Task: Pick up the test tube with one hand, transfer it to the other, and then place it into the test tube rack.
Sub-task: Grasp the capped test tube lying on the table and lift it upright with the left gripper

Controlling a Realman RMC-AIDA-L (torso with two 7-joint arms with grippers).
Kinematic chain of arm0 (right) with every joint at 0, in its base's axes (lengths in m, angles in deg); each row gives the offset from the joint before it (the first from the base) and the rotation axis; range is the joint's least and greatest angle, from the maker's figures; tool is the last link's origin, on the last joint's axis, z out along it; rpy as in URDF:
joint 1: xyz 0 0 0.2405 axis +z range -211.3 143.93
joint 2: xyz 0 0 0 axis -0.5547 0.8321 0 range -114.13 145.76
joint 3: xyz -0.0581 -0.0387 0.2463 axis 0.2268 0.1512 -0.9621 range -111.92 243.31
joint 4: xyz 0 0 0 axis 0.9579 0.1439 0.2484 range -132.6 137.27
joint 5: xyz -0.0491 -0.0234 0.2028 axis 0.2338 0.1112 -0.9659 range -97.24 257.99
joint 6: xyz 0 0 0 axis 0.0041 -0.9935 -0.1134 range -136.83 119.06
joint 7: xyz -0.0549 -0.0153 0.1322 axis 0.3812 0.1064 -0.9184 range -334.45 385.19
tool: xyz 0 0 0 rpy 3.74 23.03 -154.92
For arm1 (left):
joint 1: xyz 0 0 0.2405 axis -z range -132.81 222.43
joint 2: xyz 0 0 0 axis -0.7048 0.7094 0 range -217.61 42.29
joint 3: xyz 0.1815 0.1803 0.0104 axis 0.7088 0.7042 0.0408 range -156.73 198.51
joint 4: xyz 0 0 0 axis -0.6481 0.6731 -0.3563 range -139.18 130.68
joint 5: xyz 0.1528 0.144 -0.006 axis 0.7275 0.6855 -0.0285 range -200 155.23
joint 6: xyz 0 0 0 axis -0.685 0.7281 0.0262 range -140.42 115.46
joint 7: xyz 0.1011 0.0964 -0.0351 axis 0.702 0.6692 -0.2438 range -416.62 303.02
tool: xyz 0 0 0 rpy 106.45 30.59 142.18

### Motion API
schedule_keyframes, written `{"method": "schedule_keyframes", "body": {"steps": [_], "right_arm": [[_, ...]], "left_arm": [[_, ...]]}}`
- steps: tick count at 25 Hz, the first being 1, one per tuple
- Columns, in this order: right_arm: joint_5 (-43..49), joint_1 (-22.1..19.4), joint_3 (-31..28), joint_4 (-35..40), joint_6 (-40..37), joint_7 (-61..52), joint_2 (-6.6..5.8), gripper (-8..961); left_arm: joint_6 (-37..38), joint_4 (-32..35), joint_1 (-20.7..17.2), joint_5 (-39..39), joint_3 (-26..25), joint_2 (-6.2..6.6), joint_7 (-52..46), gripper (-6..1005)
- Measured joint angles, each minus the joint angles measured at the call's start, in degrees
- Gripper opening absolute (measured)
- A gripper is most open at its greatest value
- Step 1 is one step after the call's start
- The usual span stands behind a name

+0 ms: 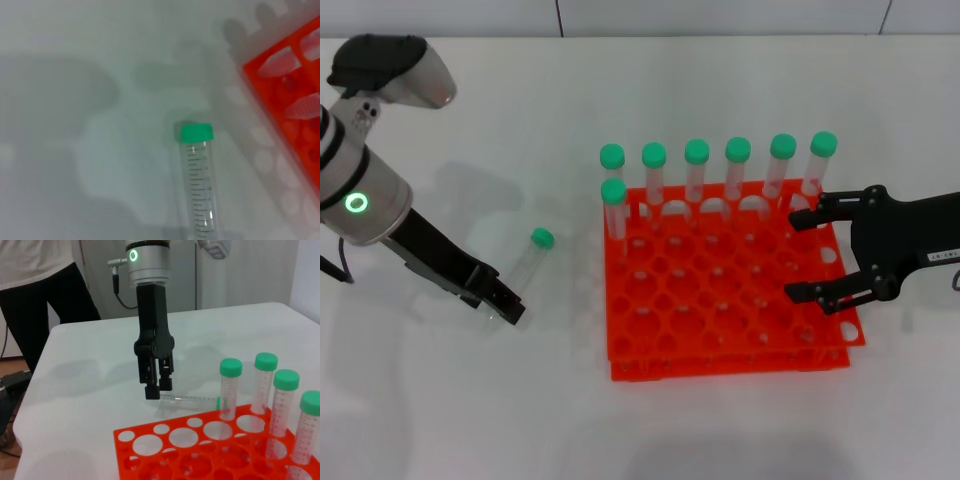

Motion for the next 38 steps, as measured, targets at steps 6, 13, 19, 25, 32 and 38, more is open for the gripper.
{"method": "schedule_keyframes", "body": {"steps": [6, 13, 19, 25, 32, 38], "right_arm": [[0.0, 0.02, 0.0, -0.09, 0.19, 0.02, 0.12, 870], [-0.01, 0.03, 0.0, -0.11, 0.44, 0.03, 0.1, 870], [-0.01, -0.03, 0.0, -0.11, 0.44, 0.14, 0.09, 870], [-0.01, -0.14, 0.0, -0.09, 0.43, 0.58, 0.09, 870], [-0.01, -0.16, 0.0, -0.02, 0.26, 0.72, 0.09, 869], [0.0, -0.08, 0.0, 0.04, 0.33, 0.73, 0.09, 869]], "left_arm": [[-1.43, -0.49, 0.45, 1.47, 0.52, -0.01, -0.81, 610], [-2.6, -0.79, 1.26, 2.23, 1.07, -0.62, -1.2, 604], [-2.82, -3.87, 2.86, 2.22, 1.15, -0.82, -1.22, 599], [-3.24, -4.24, 3.03, 2.67, 1.19, -1.04, -1.72, 593], [-3.5, -4.18, 3.11, 2.7, 2.03, -1.39, -2.49, 587], [-4.19, -4.15, 3.14, 2.72, 4.61, -1.45, -3.96, 518]]}}
